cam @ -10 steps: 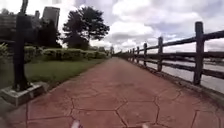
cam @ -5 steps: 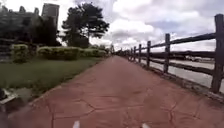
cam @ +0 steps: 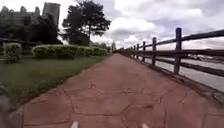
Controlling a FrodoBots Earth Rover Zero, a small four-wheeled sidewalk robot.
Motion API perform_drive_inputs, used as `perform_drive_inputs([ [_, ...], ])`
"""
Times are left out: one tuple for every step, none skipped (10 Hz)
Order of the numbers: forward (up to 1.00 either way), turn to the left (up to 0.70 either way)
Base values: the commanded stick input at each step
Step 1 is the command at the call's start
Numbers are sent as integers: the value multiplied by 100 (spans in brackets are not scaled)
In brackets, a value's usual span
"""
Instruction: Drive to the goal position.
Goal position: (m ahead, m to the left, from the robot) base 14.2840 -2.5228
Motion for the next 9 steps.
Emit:
perform_drive_inputs([
  [100,0],
  [100,0],
  [100,0],
  [100,0],
  [100,0],
  [100,0],
  [100,0],
  [100,0],
  [100,0],
])
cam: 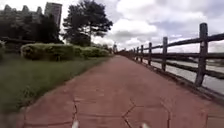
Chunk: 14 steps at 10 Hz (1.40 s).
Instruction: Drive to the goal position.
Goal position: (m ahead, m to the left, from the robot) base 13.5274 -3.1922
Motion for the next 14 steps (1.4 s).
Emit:
perform_drive_inputs([
  [100,0],
  [100,0],
  [100,0],
  [100,0],
  [100,0],
  [100,0],
  [100,0],
  [100,0],
  [100,0],
  [100,0],
  [100,0],
  [100,-20],
  [100,-27],
  [100,-27],
])
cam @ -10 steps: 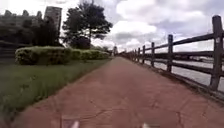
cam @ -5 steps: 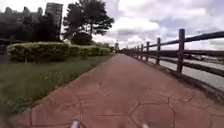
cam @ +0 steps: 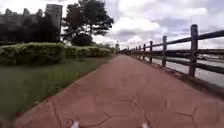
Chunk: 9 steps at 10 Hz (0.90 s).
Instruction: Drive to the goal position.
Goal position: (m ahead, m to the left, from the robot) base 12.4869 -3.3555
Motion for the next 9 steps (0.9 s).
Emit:
perform_drive_inputs([
  [100,-27],
  [100,-6],
  [100,0],
  [100,0],
  [100,-12],
  [100,-27],
  [100,-27],
  [100,-7],
  [100,0],
])
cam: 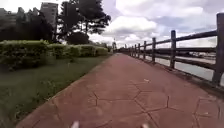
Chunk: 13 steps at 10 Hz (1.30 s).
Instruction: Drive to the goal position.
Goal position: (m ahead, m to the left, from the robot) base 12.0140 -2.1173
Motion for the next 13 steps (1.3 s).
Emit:
perform_drive_inputs([
  [100,0],
  [100,0],
  [100,0],
  [100,0],
  [100,0],
  [100,0],
  [100,0],
  [100,0],
  [100,0],
  [100,0],
  [100,0],
  [100,0],
  [100,0],
])
